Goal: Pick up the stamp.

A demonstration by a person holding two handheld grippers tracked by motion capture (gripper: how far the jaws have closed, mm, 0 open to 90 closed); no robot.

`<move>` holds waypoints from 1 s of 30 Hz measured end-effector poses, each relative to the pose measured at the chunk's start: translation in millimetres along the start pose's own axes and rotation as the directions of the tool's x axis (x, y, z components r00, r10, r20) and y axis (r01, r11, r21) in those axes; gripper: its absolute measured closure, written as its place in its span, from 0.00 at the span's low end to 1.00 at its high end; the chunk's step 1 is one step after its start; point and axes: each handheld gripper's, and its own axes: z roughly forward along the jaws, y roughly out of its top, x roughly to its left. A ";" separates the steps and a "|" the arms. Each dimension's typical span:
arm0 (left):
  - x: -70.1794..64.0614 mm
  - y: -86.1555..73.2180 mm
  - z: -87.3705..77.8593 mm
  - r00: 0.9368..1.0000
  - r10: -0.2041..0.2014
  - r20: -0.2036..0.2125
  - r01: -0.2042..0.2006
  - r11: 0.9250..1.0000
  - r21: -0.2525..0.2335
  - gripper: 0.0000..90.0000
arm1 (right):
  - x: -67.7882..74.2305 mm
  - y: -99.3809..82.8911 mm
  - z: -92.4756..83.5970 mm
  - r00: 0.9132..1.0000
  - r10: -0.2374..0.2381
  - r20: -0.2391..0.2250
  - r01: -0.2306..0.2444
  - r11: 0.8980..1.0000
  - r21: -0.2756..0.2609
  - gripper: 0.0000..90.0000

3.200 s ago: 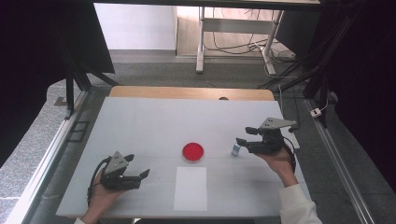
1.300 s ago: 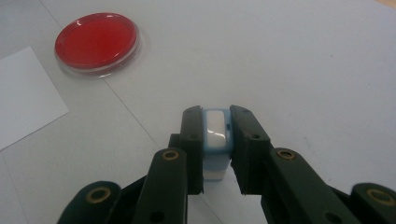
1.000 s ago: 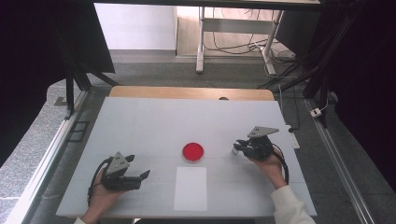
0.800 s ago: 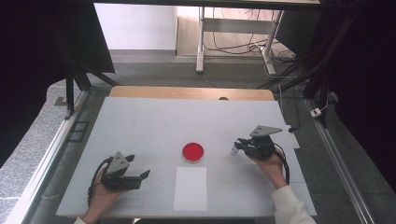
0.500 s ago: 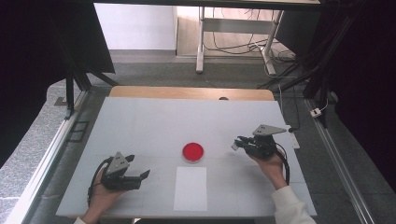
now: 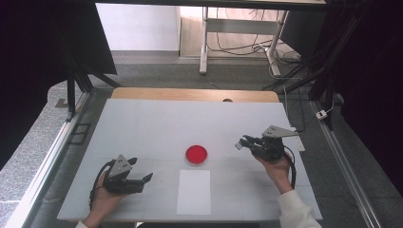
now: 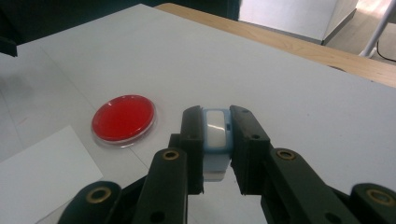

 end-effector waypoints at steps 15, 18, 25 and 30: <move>0.0 0.1 0.1 1.000 -0.001 0.000 0.001 1.000 -0.003 0.20 | 10.1 7.1 -2.9 1.000 -0.001 -0.013 0.001 0.999 -0.040 0.84; 0.0 0.1 0.2 1.000 -0.002 0.000 0.002 1.000 -0.002 0.20 | 12.4 8.8 -3.4 1.000 0.004 -0.028 -0.005 0.999 -0.051 0.84; 0.2 0.0 -0.3 1.000 -0.003 -0.003 0.003 1.000 -0.006 0.20 | 18.0 11.4 -3.8 0.998 0.010 -0.058 -0.014 0.997 -0.071 0.84; 0.2 0.0 -0.3 1.000 -0.003 -0.003 0.003 1.000 -0.006 0.20 | 22.7 13.4 -4.0 0.997 0.005 -0.075 -0.012 0.996 -0.084 0.84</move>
